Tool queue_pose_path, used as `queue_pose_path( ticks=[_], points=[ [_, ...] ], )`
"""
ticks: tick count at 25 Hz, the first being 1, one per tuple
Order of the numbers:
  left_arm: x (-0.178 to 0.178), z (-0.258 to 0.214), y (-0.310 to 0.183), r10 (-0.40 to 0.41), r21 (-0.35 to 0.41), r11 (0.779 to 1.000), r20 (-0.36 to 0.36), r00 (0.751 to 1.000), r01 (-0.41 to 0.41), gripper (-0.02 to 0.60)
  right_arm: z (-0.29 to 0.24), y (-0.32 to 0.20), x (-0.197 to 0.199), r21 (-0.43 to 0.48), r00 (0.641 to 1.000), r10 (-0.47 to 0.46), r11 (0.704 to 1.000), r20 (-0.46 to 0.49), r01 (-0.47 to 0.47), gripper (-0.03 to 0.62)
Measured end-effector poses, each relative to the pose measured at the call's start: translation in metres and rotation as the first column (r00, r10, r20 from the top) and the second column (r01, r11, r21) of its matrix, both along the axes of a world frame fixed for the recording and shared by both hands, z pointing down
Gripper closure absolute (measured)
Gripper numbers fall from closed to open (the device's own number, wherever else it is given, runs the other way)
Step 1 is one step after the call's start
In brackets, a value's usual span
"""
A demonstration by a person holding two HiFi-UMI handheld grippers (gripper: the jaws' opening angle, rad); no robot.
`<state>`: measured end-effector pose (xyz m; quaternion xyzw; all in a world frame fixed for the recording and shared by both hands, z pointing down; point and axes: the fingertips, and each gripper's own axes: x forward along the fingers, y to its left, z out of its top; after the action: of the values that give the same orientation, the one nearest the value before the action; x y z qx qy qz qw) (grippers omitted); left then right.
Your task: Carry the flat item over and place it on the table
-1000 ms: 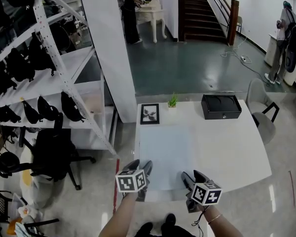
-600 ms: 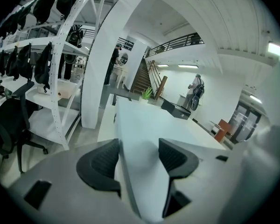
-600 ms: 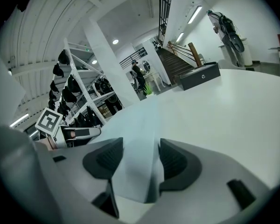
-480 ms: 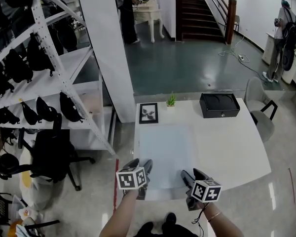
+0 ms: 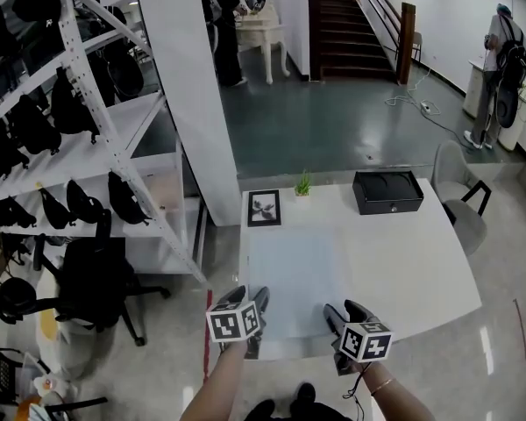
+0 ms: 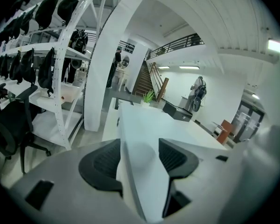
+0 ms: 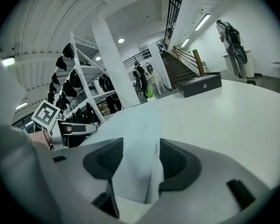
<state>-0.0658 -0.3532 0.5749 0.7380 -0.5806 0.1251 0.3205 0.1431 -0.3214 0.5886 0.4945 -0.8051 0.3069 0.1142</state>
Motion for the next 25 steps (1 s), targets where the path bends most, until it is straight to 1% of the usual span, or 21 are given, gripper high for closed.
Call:
queue_pose_path(
  ticks=[3, 5, 9, 16, 21, 25],
  points=[
    [-0.003, -0.011, 0.003, -0.005, 0.028, 1.0, -0.008, 1.0, 0.005, 0.327, -0.009, 0.001, 0.001, 0.037, 1.0, -0.009, 0.999, -0.025, 0.01, 0.353],
    [-0.003, -0.02, 0.005, 0.001, 0.051, 0.999, -0.001, 1.0, -0.001, 0.33, -0.019, 0.001, 0.001, 0.067, 0.999, -0.012, 0.998, -0.042, 0.015, 0.358],
    [-0.004, -0.035, 0.014, 0.02, 0.103, 0.994, 0.046, 0.999, -0.024, 0.379, -0.04, 0.003, 0.002, 0.127, 0.998, -0.003, 0.992, -0.061, 0.011, 0.387],
    [-0.004, -0.055, 0.033, 0.039, 0.166, 0.985, 0.068, 0.997, -0.05, 0.446, -0.068, 0.012, 0.0, 0.19, 0.998, -0.01, 0.982, -0.064, 0.022, 0.441],
    [-0.002, -0.063, 0.046, 0.052, 0.186, 0.98, 0.097, 0.994, -0.069, 0.484, -0.077, 0.02, -0.006, 0.212, 0.997, -0.021, 0.977, -0.068, 0.035, 0.485],
    [-0.002, -0.064, 0.055, 0.06, 0.193, 0.978, 0.096, 0.994, -0.077, 0.507, -0.086, 0.025, -0.013, 0.244, 0.996, -0.029, 0.969, -0.084, 0.049, 0.528]
  ],
)
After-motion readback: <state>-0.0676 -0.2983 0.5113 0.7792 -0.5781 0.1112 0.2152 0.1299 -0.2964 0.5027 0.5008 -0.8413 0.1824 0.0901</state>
